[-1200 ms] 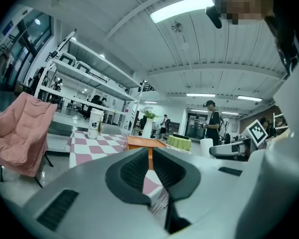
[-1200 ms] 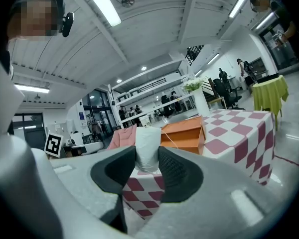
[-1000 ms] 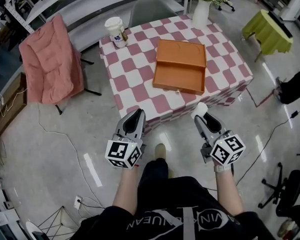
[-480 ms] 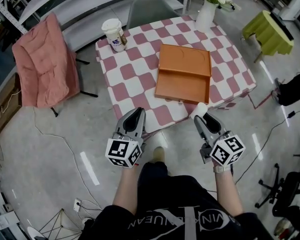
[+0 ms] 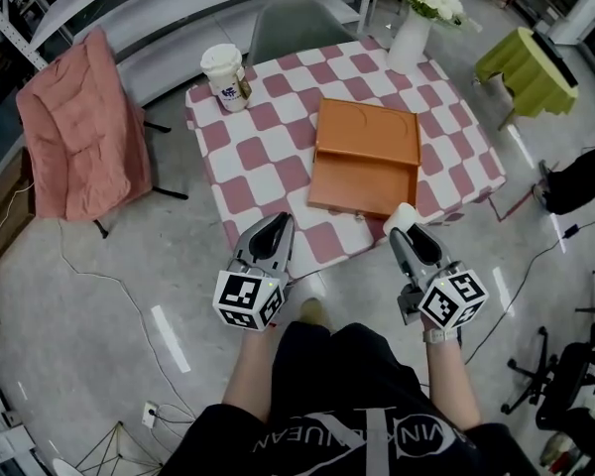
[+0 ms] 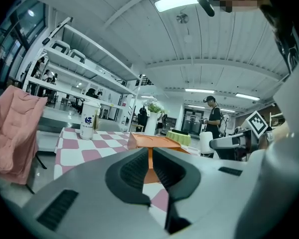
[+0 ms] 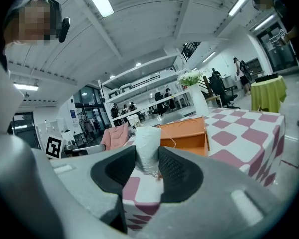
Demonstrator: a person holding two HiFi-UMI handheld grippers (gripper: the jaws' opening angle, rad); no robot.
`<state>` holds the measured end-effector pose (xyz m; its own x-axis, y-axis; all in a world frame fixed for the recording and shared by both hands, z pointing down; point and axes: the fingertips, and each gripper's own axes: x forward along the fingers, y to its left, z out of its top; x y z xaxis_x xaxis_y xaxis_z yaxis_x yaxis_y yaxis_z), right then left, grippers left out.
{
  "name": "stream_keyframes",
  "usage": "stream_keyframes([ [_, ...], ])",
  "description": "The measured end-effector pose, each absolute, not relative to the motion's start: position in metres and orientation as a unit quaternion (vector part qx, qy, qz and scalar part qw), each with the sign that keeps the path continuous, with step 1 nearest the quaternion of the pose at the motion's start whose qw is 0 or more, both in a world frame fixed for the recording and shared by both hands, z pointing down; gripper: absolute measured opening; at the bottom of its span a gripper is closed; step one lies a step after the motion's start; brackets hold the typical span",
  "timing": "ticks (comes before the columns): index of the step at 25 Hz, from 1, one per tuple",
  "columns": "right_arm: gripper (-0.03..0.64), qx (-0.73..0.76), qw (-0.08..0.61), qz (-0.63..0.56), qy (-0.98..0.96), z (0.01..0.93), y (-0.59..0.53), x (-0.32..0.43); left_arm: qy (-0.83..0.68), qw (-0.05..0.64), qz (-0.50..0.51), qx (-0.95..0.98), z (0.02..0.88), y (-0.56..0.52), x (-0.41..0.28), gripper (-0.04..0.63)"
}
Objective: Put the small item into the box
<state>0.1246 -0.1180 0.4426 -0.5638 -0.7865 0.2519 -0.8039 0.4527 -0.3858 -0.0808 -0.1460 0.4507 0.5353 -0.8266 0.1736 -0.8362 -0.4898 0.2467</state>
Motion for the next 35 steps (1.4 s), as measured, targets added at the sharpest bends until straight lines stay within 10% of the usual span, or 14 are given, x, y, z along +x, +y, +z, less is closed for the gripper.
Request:
stream_keyframes([
  [17, 0.146, 0.459, 0.016, 0.250, -0.853, 0.448, -0.150, 0.133, -0.483, 0.163, 0.034, 0.860, 0.460, -0.170, -0.068, 0.029],
  [35, 0.146, 0.419, 0.167, 0.250, -0.857, 0.479, -0.201, 0.124, -0.516, 0.182, 0.031, 0.837, 0.470, -0.213, -0.077, 0.029],
])
